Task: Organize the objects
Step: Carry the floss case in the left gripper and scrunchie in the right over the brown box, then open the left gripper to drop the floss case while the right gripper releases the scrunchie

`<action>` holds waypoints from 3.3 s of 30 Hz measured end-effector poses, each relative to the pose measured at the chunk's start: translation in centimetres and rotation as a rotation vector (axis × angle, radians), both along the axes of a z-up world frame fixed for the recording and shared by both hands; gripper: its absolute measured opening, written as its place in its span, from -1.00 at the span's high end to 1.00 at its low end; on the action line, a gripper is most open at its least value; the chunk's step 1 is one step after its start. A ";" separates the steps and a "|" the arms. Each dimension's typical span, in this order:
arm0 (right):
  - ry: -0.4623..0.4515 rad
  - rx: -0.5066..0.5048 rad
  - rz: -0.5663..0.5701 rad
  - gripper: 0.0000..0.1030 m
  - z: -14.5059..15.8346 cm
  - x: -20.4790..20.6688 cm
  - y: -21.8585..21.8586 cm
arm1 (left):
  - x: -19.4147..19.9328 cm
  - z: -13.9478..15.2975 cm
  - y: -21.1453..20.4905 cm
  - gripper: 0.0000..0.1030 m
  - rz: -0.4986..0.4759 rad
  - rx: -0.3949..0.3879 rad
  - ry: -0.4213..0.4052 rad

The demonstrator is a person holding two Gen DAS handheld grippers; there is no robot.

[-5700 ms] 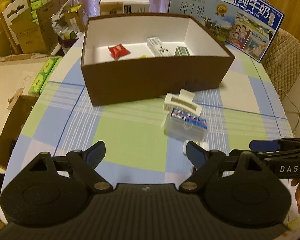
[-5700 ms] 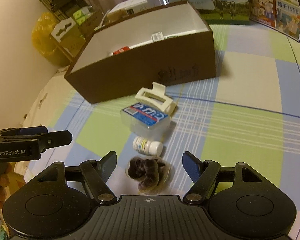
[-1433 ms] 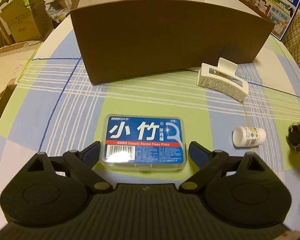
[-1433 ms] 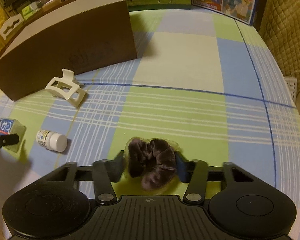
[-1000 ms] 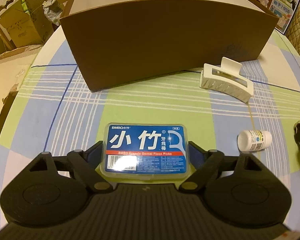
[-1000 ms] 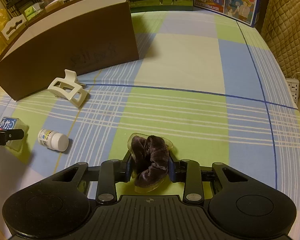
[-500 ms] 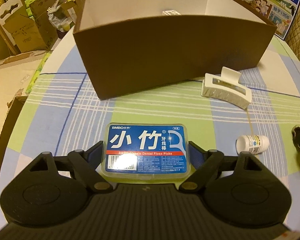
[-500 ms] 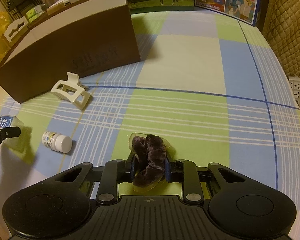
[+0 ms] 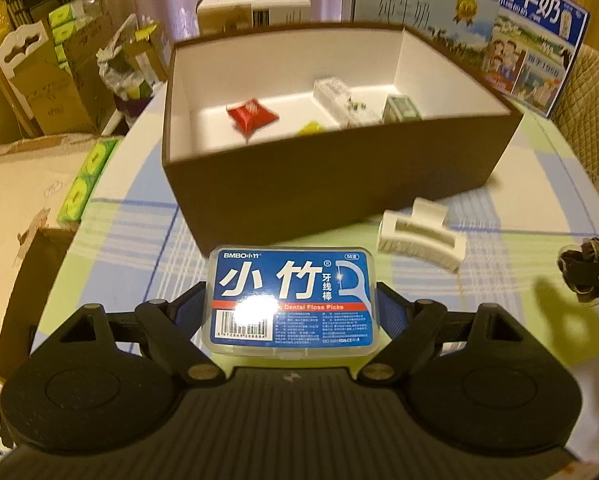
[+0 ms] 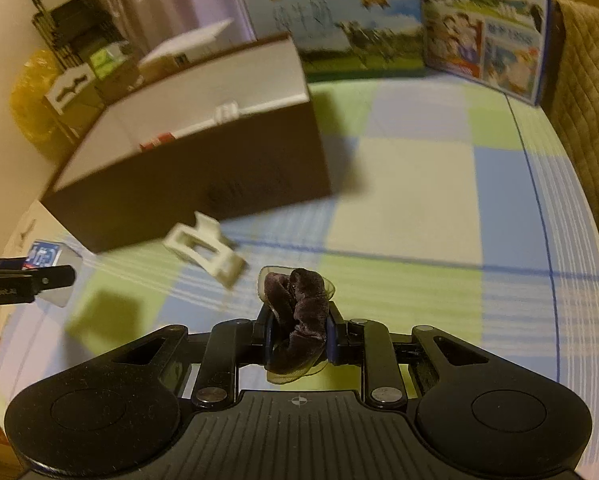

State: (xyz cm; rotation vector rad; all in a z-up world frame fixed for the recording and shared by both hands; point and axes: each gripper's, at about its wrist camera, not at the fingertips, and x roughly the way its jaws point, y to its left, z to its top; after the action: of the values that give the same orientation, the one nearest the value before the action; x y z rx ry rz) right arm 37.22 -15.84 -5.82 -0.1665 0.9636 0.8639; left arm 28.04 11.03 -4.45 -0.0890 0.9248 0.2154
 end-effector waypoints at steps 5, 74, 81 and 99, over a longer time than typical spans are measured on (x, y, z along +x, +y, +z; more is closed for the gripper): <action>-0.016 0.061 0.047 0.60 2.0 0.2 2.0 | 0.7 2.3 -0.1 -0.61 -0.010 0.006 -0.048; -0.098 0.060 0.069 0.59 0.9 18.7 23.7 | 27.6 -2.2 6.3 -0.81 -0.021 0.061 -0.007; -0.098 0.055 0.071 0.59 0.8 18.8 23.4 | 27.5 -2.4 7.2 -0.81 -0.001 0.052 0.007; -0.130 0.107 0.073 0.25 1.7 19.0 24.3 | 26.5 -1.3 7.9 -0.81 0.020 0.020 0.000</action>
State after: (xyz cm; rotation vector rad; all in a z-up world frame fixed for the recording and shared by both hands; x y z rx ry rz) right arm 56.27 8.42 -4.10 -0.1651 0.7919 0.9578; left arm 54.52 18.95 -5.77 -0.0796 0.9219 0.2434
